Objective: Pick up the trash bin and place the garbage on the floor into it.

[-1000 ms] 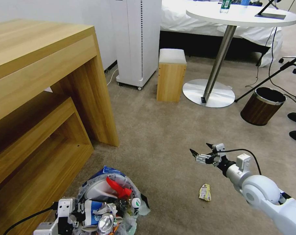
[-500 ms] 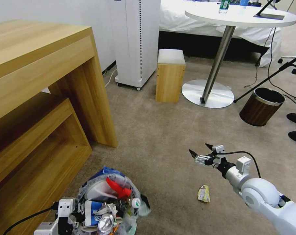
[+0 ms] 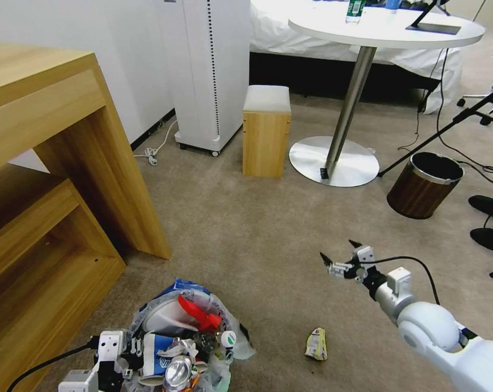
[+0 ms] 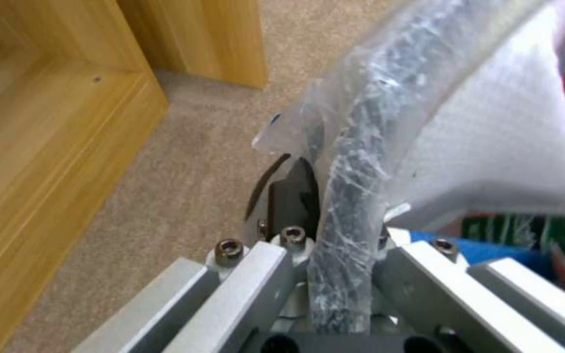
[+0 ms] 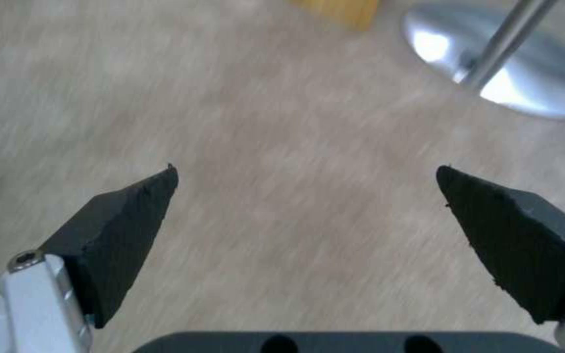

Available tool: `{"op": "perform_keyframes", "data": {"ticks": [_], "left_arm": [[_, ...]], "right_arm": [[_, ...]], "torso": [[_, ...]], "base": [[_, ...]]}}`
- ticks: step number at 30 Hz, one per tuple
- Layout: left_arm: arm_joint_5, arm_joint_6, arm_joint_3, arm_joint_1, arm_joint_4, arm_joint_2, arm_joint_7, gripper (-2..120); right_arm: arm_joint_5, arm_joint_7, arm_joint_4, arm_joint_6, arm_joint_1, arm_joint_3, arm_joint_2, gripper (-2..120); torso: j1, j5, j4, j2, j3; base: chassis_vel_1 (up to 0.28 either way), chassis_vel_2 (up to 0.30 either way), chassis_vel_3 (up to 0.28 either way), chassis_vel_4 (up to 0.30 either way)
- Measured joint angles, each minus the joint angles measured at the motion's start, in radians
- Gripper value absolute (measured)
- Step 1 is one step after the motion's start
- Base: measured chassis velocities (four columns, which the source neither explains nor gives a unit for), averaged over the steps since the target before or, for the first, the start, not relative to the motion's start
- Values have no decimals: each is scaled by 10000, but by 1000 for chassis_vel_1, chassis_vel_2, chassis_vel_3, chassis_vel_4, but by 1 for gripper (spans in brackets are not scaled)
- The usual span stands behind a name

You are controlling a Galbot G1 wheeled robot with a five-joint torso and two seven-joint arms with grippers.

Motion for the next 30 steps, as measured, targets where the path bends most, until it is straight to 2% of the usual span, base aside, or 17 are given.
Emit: {"op": "perform_keyframes", "data": {"ticks": [4,6,7,10,15,18,22,30], "left_arm": [[-60,3,-39,-13,-18,-54,-24,0],[-435,49,-235,-92,-186,32,-110,0],[-435,49,-235,-92,-186,32,-110,0],[-1076,247,-573,-213,-503,207,-271,0],[-1617,419,-924,-250,-639,383,-387,0],[-1607,471,-911,-221,-638,374,-397,0],[-1084,473,-441,-159,-337,141,-214,0],[-1369,468,-307,-298,-200,248,-291,0]], "right_arm": [[39,76,63,-561,60,-460,-73,100],[689,220,269,-1519,137,-923,-148,100],[689,220,269,-1519,137,-923,-148,100],[1463,554,379,-2304,362,-1372,-123,100],[1640,937,362,-3046,237,-1500,-315,100],[1681,1025,320,-3198,145,-1501,-347,100],[1687,985,-71,-3271,142,-1662,-302,100],[1136,288,-687,-2937,352,-1930,-274,100]], "torso": [[0,0,3,0,0],[0,1,3,0,0],[0,1,3,0,0],[0,5,1,0,1],[0,2,1,0,0],[0,4,1,0,1],[0,4,0,0,1],[1,3,2,1,1]], "base": [[73,25,-65,-18],[0,0,0,0],[0,0,0,0],[0,0,0,0],[0,0,0,0],[0,0,0,0],[0,0,0,0],[0,0,0,0]]}}
